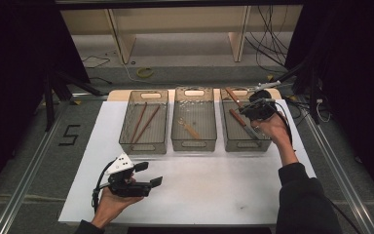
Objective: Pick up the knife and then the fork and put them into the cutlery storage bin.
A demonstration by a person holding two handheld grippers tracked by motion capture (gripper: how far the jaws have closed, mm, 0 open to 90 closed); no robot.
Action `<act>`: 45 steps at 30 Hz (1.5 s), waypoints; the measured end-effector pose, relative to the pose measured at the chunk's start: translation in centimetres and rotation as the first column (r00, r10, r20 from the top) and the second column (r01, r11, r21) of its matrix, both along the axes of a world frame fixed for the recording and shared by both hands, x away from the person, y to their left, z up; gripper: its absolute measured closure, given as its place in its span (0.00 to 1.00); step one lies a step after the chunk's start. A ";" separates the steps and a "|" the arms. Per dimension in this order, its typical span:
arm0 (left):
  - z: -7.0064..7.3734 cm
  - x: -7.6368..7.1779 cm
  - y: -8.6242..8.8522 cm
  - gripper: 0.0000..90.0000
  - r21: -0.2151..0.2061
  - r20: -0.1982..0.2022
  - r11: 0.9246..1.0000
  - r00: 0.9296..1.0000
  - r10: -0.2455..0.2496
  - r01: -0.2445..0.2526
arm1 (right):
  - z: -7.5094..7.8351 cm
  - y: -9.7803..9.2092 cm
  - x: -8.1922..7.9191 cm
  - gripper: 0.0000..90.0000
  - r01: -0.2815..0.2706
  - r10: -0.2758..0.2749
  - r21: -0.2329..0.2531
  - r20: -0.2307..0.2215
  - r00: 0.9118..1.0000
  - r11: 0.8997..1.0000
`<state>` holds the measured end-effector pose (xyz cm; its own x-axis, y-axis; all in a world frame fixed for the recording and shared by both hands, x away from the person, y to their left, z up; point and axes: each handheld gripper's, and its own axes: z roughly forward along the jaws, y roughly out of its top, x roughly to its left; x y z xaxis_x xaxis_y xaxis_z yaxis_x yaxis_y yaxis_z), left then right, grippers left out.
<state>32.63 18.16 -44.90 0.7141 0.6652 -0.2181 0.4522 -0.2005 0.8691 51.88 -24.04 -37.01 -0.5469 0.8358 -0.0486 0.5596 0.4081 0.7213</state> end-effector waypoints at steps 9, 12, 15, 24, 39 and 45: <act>-0.2 -0.1 0.1 0.22 0.004 0.001 1.000 1.000 -0.004 0.004 | -1.3 0.0 1.3 0.87 0.070 -0.070 -0.006 -0.033 0.997 0.998; -0.3 -0.1 0.2 0.22 0.006 -0.001 1.000 1.000 -0.003 0.003 | -1.6 0.2 1.5 0.87 0.081 -0.082 -0.012 -0.028 0.996 0.997; -0.2 -0.2 0.2 0.22 -0.006 0.006 1.000 1.000 0.001 -0.001 | -2.0 0.2 1.8 0.87 0.093 -0.093 -0.016 -0.036 0.995 0.996; -0.4 -0.1 0.3 0.22 0.002 0.001 1.000 1.000 -0.006 0.006 | -2.8 0.4 2.0 0.87 0.093 -0.094 -0.022 -0.058 0.994 0.995; -0.4 -0.1 0.2 0.22 -0.001 -0.006 1.000 1.000 -0.005 0.005 | -3.4 0.7 2.2 0.59 0.088 -0.086 0.010 -0.122 0.989 0.996; -0.4 -0.1 0.3 0.22 -0.005 -0.006 1.000 1.000 -0.001 0.001 | -2.7 0.9 1.5 0.48 0.084 -0.080 0.038 -0.098 0.992 0.996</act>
